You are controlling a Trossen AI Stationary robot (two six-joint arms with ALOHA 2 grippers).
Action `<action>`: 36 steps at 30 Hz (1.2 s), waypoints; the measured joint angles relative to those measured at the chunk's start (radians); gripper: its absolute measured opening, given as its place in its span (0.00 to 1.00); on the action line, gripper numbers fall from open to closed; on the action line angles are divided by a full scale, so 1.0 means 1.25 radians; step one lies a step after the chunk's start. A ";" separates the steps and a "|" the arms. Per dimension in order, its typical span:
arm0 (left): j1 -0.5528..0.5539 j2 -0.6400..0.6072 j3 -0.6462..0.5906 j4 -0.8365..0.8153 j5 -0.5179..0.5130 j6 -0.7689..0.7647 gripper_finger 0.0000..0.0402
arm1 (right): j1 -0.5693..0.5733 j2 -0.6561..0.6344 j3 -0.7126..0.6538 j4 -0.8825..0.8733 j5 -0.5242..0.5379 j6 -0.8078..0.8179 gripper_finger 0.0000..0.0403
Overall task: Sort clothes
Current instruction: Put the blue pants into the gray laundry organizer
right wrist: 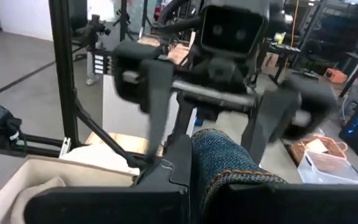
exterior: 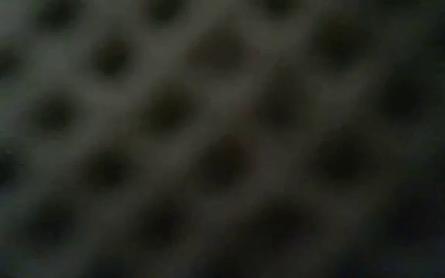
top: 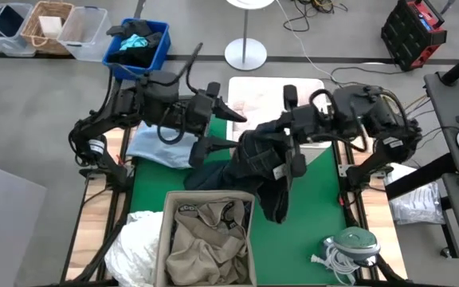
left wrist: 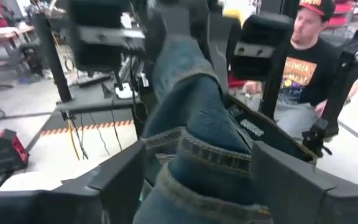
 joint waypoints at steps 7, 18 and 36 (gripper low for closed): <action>0.006 0.036 0.000 -0.025 0.176 -0.009 0.71 | -0.002 0.052 0.050 -0.031 -0.007 -0.006 0.02; 0.010 0.054 0.000 -0.021 0.126 0.062 0.32 | -0.002 0.048 0.055 -0.029 -0.014 -0.003 0.03; 0.018 -0.005 0.011 0.137 -0.237 0.189 0.00 | -0.002 -0.058 0.058 -0.013 0.141 0.096 0.34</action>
